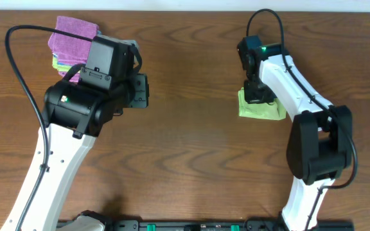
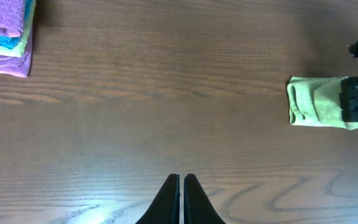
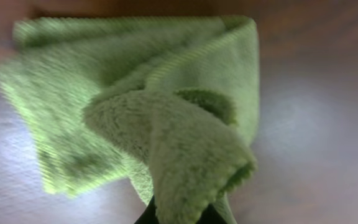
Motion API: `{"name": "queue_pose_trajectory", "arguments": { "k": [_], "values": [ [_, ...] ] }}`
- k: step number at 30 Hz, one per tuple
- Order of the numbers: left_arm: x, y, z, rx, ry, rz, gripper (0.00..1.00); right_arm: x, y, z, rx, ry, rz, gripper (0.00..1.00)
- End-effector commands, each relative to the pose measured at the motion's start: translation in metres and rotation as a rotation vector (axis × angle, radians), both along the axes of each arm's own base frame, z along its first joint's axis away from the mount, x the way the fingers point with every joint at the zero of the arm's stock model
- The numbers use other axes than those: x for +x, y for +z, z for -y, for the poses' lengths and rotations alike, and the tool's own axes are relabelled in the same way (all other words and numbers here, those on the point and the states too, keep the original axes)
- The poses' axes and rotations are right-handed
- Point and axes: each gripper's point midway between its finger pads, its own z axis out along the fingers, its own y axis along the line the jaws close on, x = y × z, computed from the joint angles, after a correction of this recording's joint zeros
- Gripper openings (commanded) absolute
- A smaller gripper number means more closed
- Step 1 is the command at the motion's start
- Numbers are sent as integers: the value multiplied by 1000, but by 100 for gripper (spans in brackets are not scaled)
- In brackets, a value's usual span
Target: Fold the cloth
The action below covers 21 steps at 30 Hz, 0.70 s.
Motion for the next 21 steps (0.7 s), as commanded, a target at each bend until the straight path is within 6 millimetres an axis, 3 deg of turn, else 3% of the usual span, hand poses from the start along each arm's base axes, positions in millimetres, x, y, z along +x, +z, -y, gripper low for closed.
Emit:
{"name": "queue_pose_trajectory", "arguments": {
  "k": [1, 9, 17, 21],
  "values": [
    [1, 2, -3, 12, 0, 11, 6, 8, 25, 30, -93, -57, 41, 1],
    [1, 2, -2, 12, 0, 11, 6, 18, 76, 69, -97, -164, 119, 1],
    [2, 2, -2, 11, 0, 13, 6, 23, 81, 94, -198, -193, 156, 2],
    [3, 3, -2, 9, 0, 21, 6, 22, 81, 95, -210, -191, 153, 1]
  ]
}}
